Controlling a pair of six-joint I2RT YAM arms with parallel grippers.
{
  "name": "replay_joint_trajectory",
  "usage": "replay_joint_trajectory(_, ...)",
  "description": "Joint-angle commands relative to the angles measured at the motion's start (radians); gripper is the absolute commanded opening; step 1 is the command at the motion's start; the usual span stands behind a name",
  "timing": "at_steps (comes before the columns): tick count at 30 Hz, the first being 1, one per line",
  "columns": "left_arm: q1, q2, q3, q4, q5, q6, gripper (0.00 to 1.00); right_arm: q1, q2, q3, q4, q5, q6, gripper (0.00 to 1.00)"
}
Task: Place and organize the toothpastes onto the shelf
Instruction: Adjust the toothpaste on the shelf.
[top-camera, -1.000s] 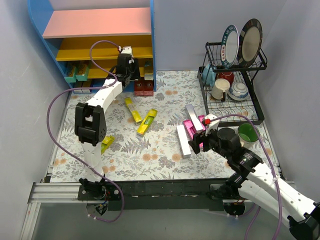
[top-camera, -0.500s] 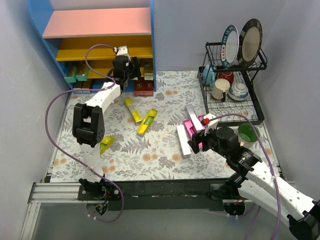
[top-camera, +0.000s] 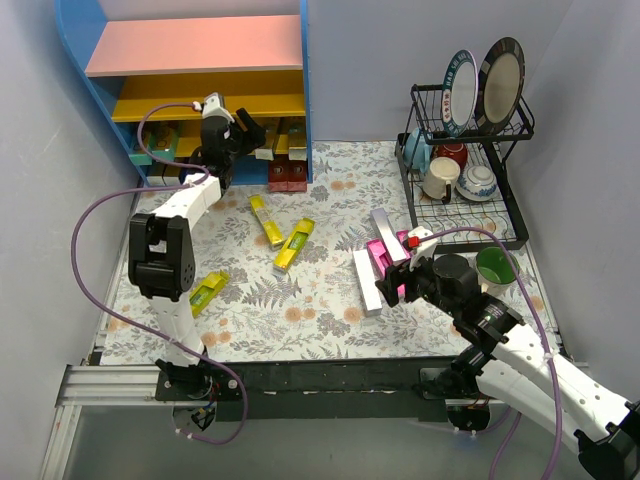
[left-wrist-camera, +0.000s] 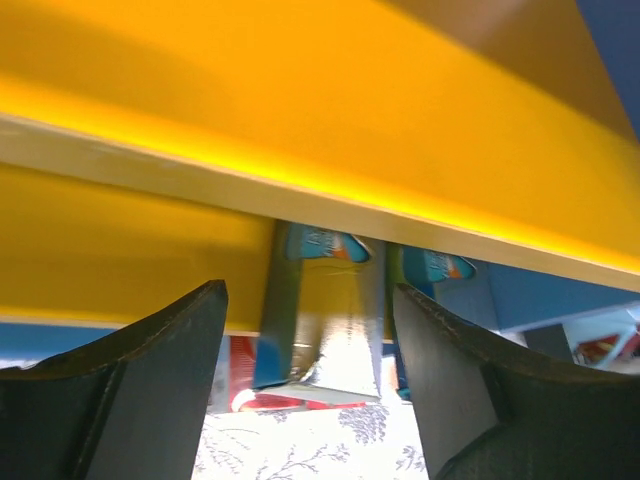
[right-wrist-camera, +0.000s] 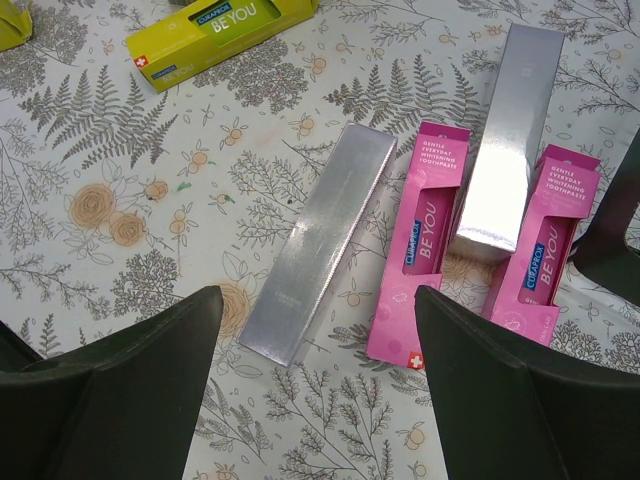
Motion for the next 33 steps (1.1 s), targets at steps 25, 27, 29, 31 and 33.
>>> replay_joint_trajectory(25,-0.029,0.181,0.145,0.164,0.354,-0.036,0.44,-0.001,-0.008,0.015,0.035,0.003,0.003,0.86)
replay_joint_trajectory(27,-0.029,0.183,0.152,0.166,0.379,-0.014,0.44,0.001,-0.006,0.017,0.033,0.0,0.003,0.86)
replay_joint_trajectory(29,-0.029,0.189,0.162,0.155,0.394,0.007,0.47,0.001,-0.006,0.02,0.032,0.0,0.004,0.86)
replay_joint_trajectory(31,-0.029,0.19,0.176,0.135,0.411,0.013,0.49,0.001,-0.006,0.021,0.03,-0.001,0.006,0.86)
replay_joint_trajectory(33,-0.026,0.181,0.17,0.124,0.387,0.016,0.52,0.001,-0.005,0.032,0.026,0.0,0.006,0.86)
